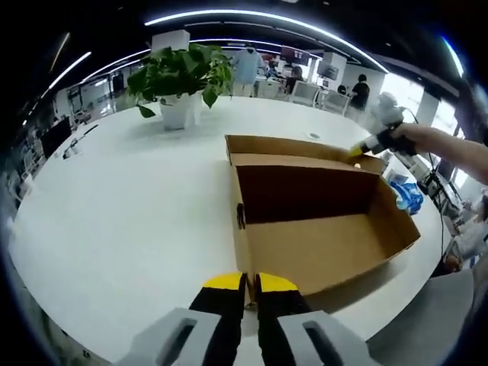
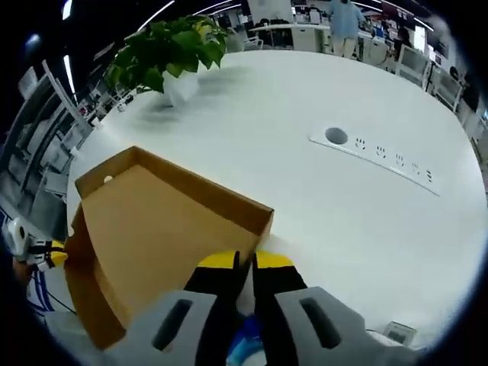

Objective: Operate the shoe box by opening the lid, removing the specified soft item, and placing it in the target area until the item is outside and the box remains undamaged.

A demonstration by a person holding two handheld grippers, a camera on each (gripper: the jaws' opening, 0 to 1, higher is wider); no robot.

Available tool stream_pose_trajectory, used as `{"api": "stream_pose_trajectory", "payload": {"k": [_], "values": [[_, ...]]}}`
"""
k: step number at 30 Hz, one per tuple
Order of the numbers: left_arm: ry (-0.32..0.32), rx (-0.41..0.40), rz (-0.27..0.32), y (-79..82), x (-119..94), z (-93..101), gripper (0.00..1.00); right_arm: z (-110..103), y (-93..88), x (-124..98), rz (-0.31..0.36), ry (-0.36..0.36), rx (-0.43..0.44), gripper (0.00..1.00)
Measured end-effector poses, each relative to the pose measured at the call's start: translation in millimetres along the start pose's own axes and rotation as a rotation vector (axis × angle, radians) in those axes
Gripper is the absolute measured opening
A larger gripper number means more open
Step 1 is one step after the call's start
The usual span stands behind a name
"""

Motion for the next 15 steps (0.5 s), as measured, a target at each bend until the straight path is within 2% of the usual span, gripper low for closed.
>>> {"api": "stream_pose_trajectory", "payload": {"k": [15], "values": [[0.000, 0.001, 0.005, -0.4, -0.5, 1.0, 0.04, -9.2, 18.6, -28.9, 0.094, 0.007, -0.023, 0.01]]}}
Point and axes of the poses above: the point that each gripper's makers call its tool centre point, and the gripper's own axes: x roughly forward along the fingers, z roughly to its right, y roughly out of its top, the point moved 1 cm from there along -x, roughly backward along the fingers, and after that the axes turned 6 degrees about x, right-handed, at the moved point
